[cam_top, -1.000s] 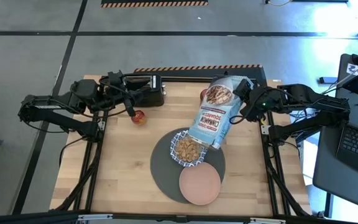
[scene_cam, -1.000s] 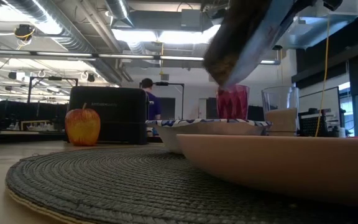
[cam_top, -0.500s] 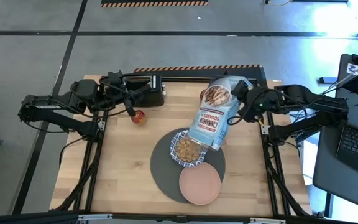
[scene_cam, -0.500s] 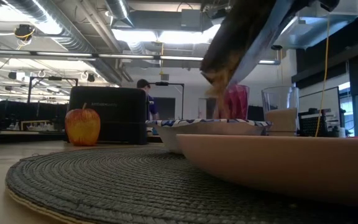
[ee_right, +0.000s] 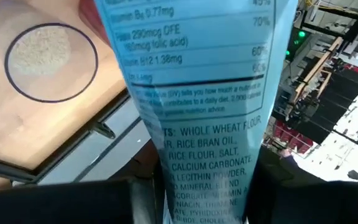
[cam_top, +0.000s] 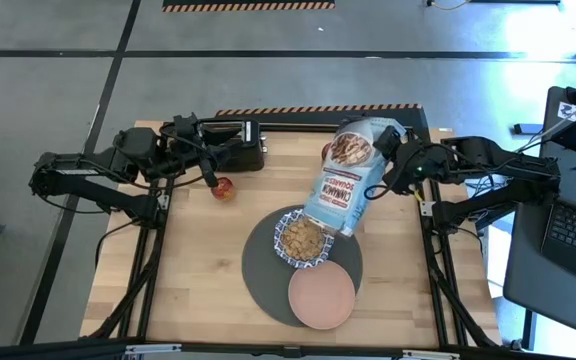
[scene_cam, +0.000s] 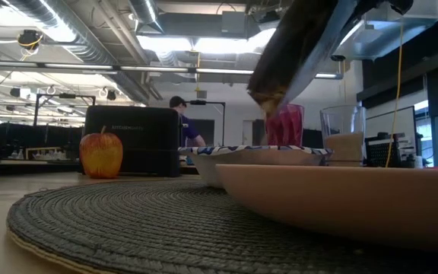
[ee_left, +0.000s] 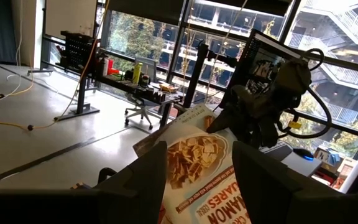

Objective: Arrange a breakfast setting
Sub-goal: Pour the cereal from the cereal box into the blue patterned bowl

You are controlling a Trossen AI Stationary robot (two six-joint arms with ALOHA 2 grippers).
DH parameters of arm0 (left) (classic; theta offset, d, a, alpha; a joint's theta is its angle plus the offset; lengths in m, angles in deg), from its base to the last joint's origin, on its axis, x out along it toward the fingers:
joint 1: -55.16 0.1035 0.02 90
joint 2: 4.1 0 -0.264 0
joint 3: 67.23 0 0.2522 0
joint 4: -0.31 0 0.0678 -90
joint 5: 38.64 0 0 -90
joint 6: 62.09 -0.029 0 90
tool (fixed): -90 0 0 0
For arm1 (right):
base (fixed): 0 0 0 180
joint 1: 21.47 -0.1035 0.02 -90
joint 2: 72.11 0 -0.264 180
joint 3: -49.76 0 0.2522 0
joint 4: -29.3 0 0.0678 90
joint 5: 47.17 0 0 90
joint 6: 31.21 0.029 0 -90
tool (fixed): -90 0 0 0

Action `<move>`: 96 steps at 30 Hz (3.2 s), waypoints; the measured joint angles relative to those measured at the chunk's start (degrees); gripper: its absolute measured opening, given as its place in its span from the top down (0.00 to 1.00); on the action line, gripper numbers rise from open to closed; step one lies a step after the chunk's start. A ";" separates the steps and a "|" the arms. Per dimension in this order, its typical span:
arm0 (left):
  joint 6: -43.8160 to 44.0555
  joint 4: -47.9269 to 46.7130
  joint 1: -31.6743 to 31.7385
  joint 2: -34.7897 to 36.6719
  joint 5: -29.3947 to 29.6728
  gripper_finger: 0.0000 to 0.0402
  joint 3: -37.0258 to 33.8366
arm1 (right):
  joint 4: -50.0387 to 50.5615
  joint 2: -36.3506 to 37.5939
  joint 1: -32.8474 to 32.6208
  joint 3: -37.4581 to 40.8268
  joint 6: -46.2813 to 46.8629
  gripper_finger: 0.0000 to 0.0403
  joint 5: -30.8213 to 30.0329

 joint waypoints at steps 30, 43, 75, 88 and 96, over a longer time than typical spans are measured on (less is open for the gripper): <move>0.01 0.00 -0.02 0.01 0.00 0.57 -0.01 | 0.01 0.03 0.00 0.00 2.39 0.69 3.56; 0.03 0.02 -0.02 0.01 0.00 0.57 -0.01 | -0.53 0.01 0.00 0.00 1.06 0.69 1.36; 0.05 0.00 -0.02 0.01 -0.02 0.57 -0.01 | -0.04 0.01 0.00 0.00 3.04 0.81 2.29; 0.08 0.00 -0.02 0.01 -0.04 0.57 -0.01 | -0.01 0.01 0.00 0.00 7.35 0.81 2.38; 0.27 0.00 -0.02 0.01 -0.04 0.57 -0.01 | -0.10 0.35 0.00 -0.04 12.15 0.81 4.06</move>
